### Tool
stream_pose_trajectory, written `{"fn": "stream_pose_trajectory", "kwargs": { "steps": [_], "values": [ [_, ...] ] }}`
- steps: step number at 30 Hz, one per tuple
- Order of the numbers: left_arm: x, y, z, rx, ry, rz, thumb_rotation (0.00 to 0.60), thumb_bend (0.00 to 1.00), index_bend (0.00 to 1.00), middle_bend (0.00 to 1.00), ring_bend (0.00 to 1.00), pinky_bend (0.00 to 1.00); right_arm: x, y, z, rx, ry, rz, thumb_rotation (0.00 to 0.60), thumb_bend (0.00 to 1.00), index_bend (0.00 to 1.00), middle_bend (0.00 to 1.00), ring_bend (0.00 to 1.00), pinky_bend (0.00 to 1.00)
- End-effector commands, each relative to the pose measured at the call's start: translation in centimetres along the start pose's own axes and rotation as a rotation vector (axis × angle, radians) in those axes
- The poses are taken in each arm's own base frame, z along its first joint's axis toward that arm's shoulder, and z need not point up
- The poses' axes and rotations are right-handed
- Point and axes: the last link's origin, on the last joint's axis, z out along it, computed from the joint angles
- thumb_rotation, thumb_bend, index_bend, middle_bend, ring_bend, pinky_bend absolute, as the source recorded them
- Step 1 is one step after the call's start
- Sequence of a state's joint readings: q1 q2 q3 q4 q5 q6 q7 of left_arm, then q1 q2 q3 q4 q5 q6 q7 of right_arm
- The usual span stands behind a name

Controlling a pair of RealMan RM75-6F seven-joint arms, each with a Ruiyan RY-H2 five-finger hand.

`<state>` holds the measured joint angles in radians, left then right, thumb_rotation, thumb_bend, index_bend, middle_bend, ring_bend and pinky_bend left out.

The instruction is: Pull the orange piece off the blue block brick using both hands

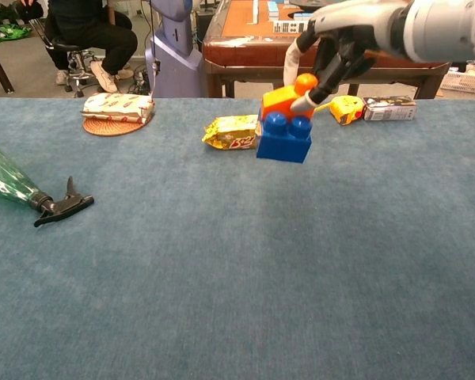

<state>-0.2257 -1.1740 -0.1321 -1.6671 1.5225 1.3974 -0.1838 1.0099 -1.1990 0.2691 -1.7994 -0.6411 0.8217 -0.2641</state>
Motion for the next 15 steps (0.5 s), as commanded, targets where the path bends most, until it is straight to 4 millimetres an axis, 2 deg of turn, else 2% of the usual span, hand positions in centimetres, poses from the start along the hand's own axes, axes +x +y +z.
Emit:
{"fn": "stream_pose_trajectory", "kwargs": {
  "steps": [1, 4, 9, 11, 15],
  "values": [
    [-0.3, 3.6, 2.9, -0.075, -0.03, -0.085, 0.6, 0.04, 0.35, 0.92, 0.68, 0.91, 1.9, -0.2, -1.1, 0.009, 0.05, 0.01, 0.6, 0.58, 0.67, 1.0, 1.0, 1.0],
    [-0.8, 6.6, 4.9, -0.117, -0.067, -0.17, 0.6, 0.04, 0.34, 1.0, 0.77, 0.98, 3.1, -0.6, -1.9, 0.018, 0.08, 0.012, 0.6, 0.59, 0.67, 1.0, 1.0, 1.0],
    [-2.0, 11.3, 7.5, -0.192, -0.145, -0.245, 0.6, 0.04, 0.33, 1.0, 0.96, 1.0, 4.3, -1.1, -2.9, 0.039, 0.111, 0.017, 0.6, 0.59, 0.67, 1.0, 1.0, 1.0],
    [-2.4, 12.8, 8.0, -0.212, -0.164, -0.27, 0.6, 0.04, 0.33, 1.0, 1.0, 1.0, 4.6, -1.1, -3.1, 0.044, 0.12, 0.019, 0.6, 0.59, 0.67, 1.0, 1.0, 1.0],
    [-3.4, 15.1, 8.9, -0.223, -0.217, -0.318, 0.6, 0.04, 0.32, 1.0, 1.0, 1.0, 5.0, -1.4, -3.5, 0.061, 0.136, 0.033, 0.6, 0.59, 0.67, 1.0, 1.0, 1.0]
  ]
}}
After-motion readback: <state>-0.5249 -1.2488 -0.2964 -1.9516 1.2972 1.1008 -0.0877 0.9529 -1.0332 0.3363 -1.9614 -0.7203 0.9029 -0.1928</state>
